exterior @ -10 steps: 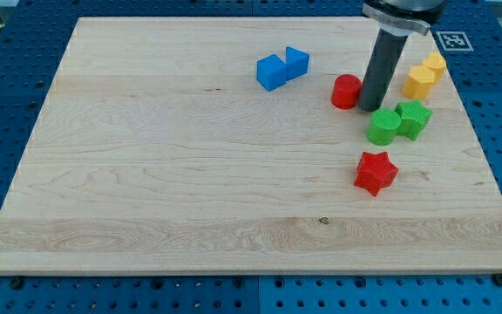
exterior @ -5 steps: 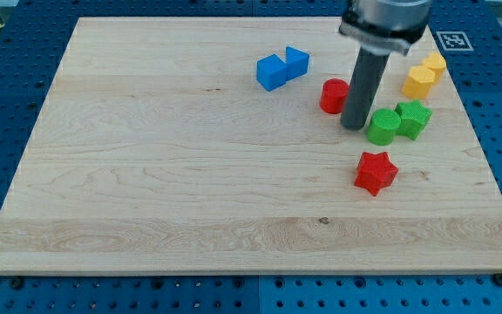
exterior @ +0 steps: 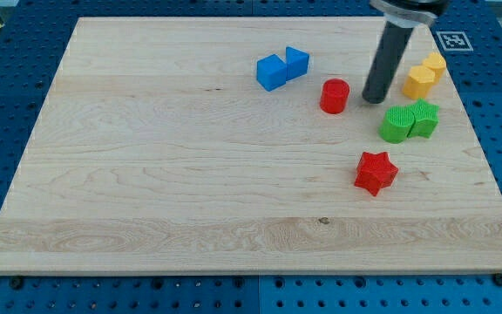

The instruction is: Push the red circle into the red star

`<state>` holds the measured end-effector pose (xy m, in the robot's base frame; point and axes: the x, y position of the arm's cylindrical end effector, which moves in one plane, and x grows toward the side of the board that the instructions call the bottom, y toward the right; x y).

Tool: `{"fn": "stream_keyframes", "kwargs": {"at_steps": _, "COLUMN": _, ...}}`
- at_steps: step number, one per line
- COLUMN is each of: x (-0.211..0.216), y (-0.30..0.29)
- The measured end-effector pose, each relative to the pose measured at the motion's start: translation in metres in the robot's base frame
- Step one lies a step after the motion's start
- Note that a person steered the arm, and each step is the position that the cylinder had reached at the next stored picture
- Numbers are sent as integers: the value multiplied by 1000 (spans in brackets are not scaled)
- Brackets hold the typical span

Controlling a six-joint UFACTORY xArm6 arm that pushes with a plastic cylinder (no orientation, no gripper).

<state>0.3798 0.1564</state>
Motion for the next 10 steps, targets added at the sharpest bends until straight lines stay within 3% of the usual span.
{"fn": "stream_keyframes", "kwargs": {"at_steps": 2, "x": 25, "y": -82}}
{"fn": "stream_keyframes", "kwargs": {"at_steps": 4, "x": -11, "y": -88}}
{"fn": "stream_keyframes", "kwargs": {"at_steps": 5, "x": 13, "y": -120}}
{"fn": "stream_keyframes", "kwargs": {"at_steps": 6, "x": 64, "y": -121}}
{"fn": "stream_keyframes", "kwargs": {"at_steps": 7, "x": 66, "y": -133}}
{"fn": "stream_keyframes", "kwargs": {"at_steps": 8, "x": 52, "y": -182}}
{"fn": "stream_keyframes", "kwargs": {"at_steps": 9, "x": 71, "y": -197}}
{"fn": "stream_keyframes", "kwargs": {"at_steps": 10, "x": 102, "y": -167}}
